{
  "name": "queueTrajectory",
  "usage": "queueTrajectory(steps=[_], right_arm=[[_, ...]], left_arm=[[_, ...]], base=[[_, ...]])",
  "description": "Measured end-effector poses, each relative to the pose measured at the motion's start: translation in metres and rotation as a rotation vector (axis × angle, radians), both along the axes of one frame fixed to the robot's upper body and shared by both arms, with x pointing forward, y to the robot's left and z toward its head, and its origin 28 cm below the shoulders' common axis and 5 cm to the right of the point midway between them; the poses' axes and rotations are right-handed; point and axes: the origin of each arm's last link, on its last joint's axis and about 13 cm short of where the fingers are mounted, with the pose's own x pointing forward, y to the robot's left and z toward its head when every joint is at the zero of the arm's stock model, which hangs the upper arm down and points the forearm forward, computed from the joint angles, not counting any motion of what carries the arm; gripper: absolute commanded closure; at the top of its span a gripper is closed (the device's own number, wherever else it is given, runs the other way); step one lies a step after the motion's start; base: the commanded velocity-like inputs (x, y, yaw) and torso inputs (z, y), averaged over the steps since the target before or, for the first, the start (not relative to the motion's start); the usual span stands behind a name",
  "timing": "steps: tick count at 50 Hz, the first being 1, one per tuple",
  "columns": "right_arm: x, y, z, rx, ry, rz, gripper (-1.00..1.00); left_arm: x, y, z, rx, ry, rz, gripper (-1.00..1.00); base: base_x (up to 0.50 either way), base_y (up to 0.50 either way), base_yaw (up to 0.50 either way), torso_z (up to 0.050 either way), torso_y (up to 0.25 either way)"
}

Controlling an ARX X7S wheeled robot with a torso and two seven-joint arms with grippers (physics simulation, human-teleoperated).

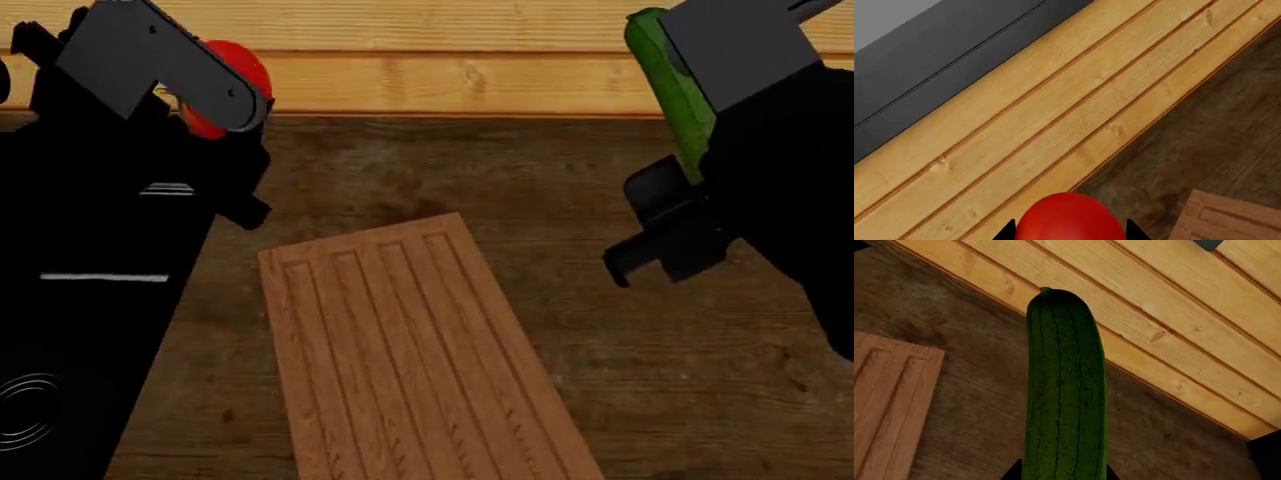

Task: Pick the vegetables from the sink and place them on the cutting board.

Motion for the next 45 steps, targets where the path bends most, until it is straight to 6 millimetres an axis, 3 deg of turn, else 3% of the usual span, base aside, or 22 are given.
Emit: queueTrajectory(steps=[11, 25, 45], right_arm=[[-0.002, 0.007, 0.002, 0.046, 0.007, -0.014, 1.00], [-0.004, 0.009, 0.004, 0.090, -0.020, -0.046, 1.00], [-0.002, 0.010, -0.005, 0.131, -0.018, -0.068, 1.00]], left_arm=[[0.013, -0.024, -0.005, -0.134, 0.083, -0.011, 1.00], [0.010, -0.052, -0.023, -0.253, 0.237, -0.010, 1.00], [0.012, -0.066, -0.049, -0.254, 0.355, 0.029, 1.00]], base=[[0.00, 0.00, 0.00, 0.000, 0.000], [0.00, 0.00, 0.00, 0.001, 0.001], [0.00, 0.00, 0.00, 0.000, 0.001]])
